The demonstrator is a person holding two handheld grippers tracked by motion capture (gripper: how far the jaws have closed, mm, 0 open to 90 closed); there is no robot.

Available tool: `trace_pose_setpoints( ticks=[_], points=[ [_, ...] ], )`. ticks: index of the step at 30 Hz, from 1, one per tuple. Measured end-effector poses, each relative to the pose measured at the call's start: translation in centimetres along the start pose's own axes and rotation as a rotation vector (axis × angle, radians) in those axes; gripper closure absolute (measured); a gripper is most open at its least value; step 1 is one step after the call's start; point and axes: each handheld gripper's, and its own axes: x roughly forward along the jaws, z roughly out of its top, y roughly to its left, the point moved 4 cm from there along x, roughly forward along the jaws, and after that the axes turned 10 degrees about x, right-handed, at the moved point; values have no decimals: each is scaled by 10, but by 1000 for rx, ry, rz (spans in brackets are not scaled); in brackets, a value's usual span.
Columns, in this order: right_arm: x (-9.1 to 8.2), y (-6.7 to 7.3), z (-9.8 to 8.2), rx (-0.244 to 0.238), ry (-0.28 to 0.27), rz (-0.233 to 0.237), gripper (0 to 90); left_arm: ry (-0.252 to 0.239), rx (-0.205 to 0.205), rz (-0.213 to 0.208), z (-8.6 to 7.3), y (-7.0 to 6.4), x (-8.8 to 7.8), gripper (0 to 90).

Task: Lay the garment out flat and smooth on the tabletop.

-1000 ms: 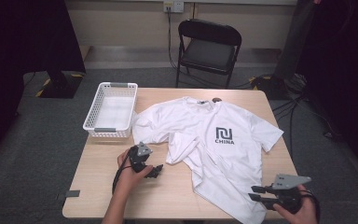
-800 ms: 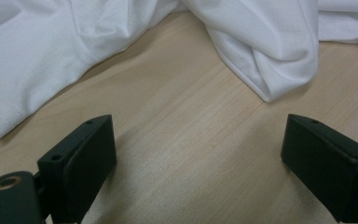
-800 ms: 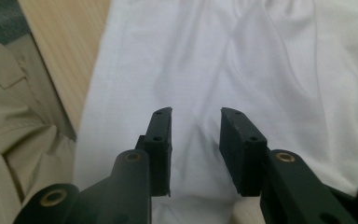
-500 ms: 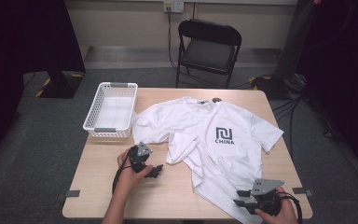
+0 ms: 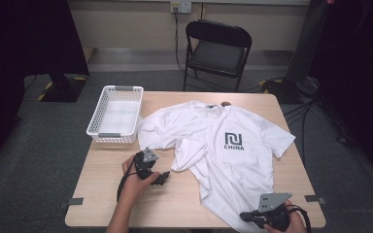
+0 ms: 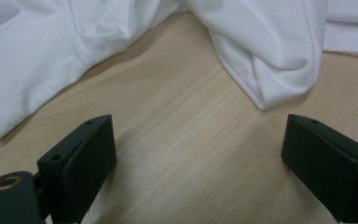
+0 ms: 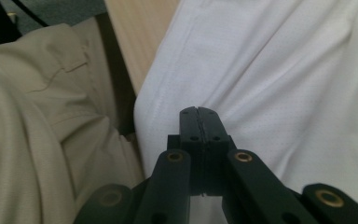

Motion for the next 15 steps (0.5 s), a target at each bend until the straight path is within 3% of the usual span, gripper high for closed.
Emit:
trace_pose_setpoints(
  ticks=[6,9,11,13,15],
  points=[
    [-1,19,0,-45,29,110,899,1,1,0,0,0,0,96],
    [-7,19,5,-25,-22,115,870,1,1,0,0,0,0,96],
    [-14,9,11,-8,-57,39,783,1,1,0,0,0,0,96],
    [-19,-4,16,39,-99,20,770,1,1,0,0,0,0,96],
    [-21,-20,19,64,-114,-51,750,0,0,0,0,0,0,96]
  ],
)
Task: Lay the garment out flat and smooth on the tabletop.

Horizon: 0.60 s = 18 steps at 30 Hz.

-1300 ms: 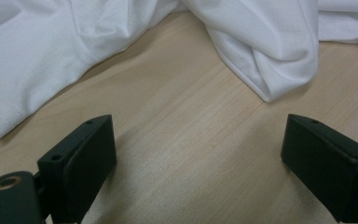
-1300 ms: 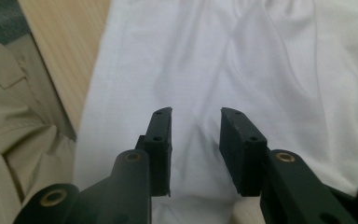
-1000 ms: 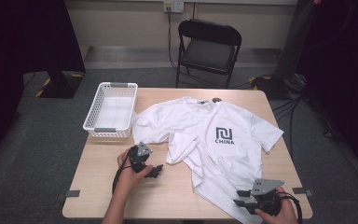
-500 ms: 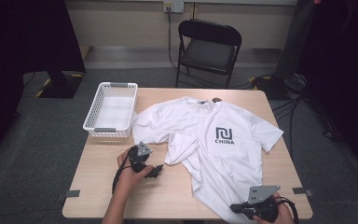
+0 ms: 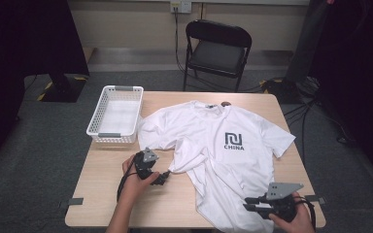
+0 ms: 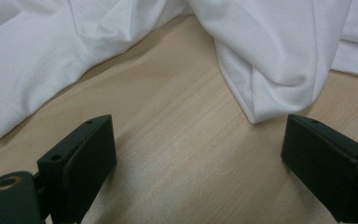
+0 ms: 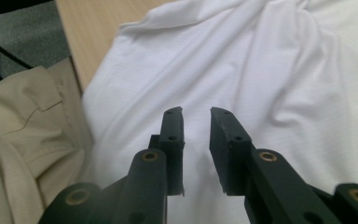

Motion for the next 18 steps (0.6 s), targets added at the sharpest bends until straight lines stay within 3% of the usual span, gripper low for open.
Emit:
trace_pose_setpoints(
  ticks=[2,3,7,10,14,18],
  points=[
    [2,-11,2,33,-6,-7,720,-1,-1,0,0,0,0,96],
    [3,-16,3,25,4,-32,717,0,0,0,0,0,0,96],
    [13,-24,0,28,42,-63,679,0,0,0,0,0,0,96],
    [17,-29,-5,32,68,-75,724,0,0,0,0,0,0,96],
    [14,-27,-12,4,85,-75,880,0,0,0,0,0,0,96],
    [7,-25,-19,-14,92,-65,889,0,0,0,0,0,0,96]
  ],
)
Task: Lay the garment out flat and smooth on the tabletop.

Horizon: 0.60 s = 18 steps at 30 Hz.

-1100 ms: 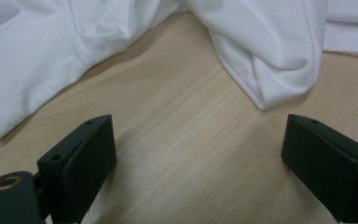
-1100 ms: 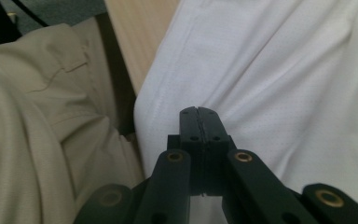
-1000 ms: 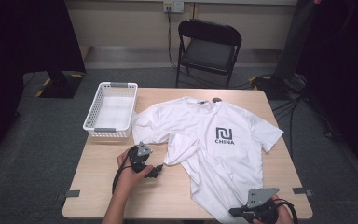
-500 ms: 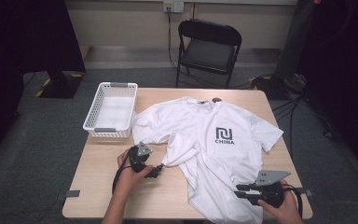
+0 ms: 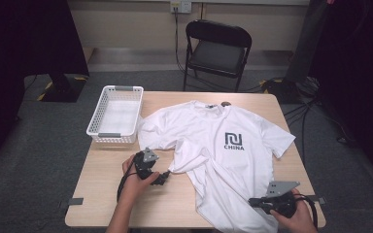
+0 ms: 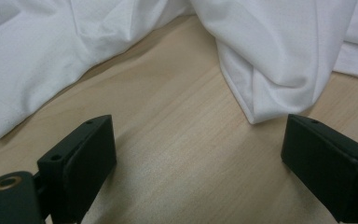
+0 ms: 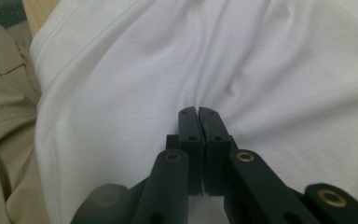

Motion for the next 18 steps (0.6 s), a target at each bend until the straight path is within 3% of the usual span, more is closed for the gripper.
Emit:
trace_pose_setpoints(
  ticks=[3,6,7,9,13,18],
  points=[
    [-5,0,-6,16,-4,22,878,0,0,0,0,0,0,96],
    [-8,-2,-5,37,-35,6,679,0,0,0,0,0,0,96],
    [-9,-6,-3,46,-55,-16,622,0,0,0,0,0,0,96],
    [-13,-15,1,61,-82,-37,597,0,0,0,0,0,0,96],
    [-15,-44,9,129,-141,-137,425,-1,-1,0,0,0,0,96],
    [-16,-73,10,188,-150,-229,269,0,1,0,0,0,0,96]
  ],
)
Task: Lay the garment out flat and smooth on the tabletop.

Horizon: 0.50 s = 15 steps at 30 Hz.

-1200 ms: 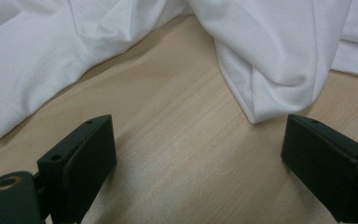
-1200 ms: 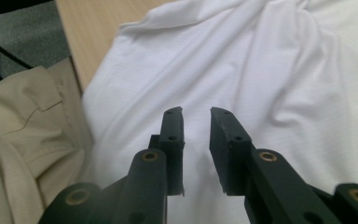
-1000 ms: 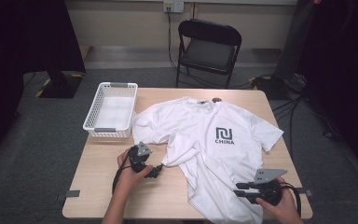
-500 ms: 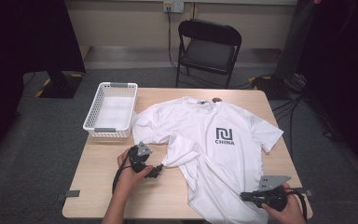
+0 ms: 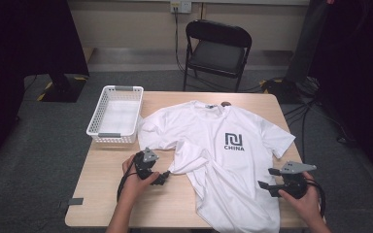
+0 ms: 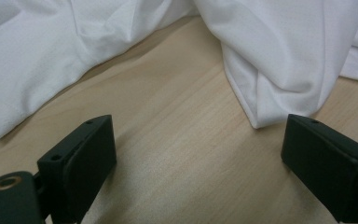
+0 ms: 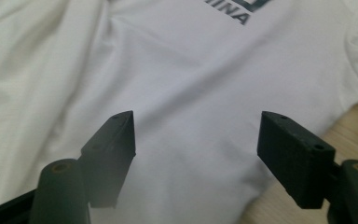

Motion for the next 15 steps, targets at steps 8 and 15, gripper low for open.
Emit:
trace_pose_setpoints(
  ticks=[8,15],
  points=[
    [10,-21,-9,40,39,-42,161,0,-1,0,0,0,0,96],
    [11,-22,-11,31,27,-39,124,0,0,0,0,0,0,96]
  ],
)
